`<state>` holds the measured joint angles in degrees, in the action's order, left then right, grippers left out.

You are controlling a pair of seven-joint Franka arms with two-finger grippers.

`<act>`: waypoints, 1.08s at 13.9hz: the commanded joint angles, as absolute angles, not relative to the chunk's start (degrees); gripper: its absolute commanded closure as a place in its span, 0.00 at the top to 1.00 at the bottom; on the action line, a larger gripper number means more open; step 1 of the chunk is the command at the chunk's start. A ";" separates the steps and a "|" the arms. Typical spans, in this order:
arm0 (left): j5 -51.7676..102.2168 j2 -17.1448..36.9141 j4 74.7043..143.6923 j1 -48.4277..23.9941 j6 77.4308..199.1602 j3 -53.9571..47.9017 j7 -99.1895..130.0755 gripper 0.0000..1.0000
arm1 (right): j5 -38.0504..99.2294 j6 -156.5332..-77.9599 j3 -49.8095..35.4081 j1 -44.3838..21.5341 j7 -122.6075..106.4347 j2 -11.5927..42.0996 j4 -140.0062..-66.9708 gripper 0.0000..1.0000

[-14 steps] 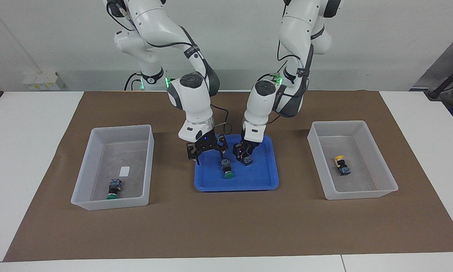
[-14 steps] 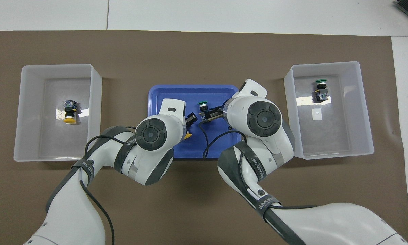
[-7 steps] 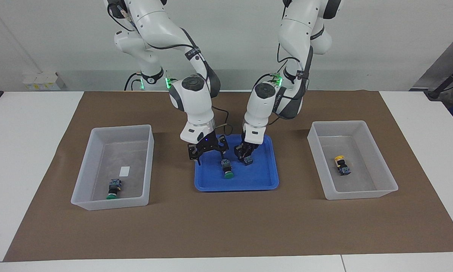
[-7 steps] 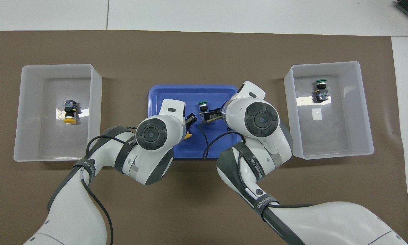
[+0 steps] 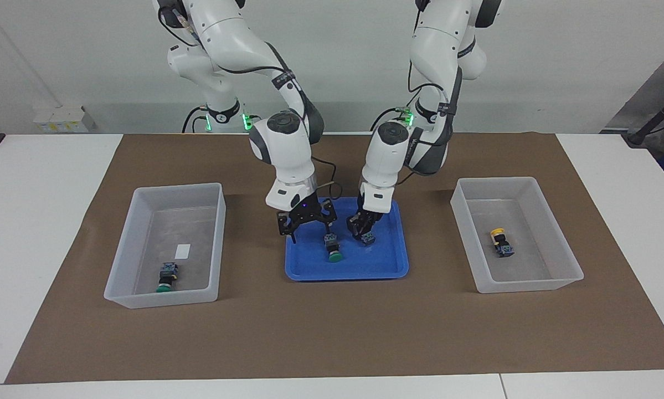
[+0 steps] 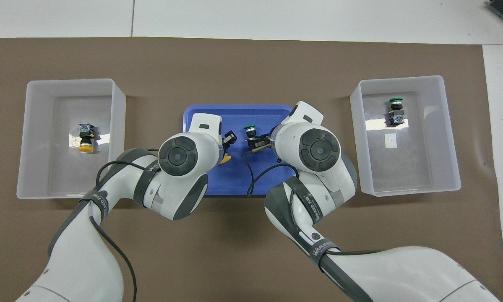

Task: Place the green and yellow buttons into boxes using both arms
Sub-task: 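Grasp the yellow button with the left gripper while the right gripper grasps green, then carry the yellow button into the left box while the right gripper carries green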

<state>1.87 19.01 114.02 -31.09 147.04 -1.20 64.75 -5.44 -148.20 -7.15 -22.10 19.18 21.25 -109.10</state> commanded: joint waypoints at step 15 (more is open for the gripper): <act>4.39 14.51 97.64 -3.35 115.66 -1.23 17.80 0.00 | -4.66 -150.84 -7.56 -23.30 29.17 21.03 -109.16 0.00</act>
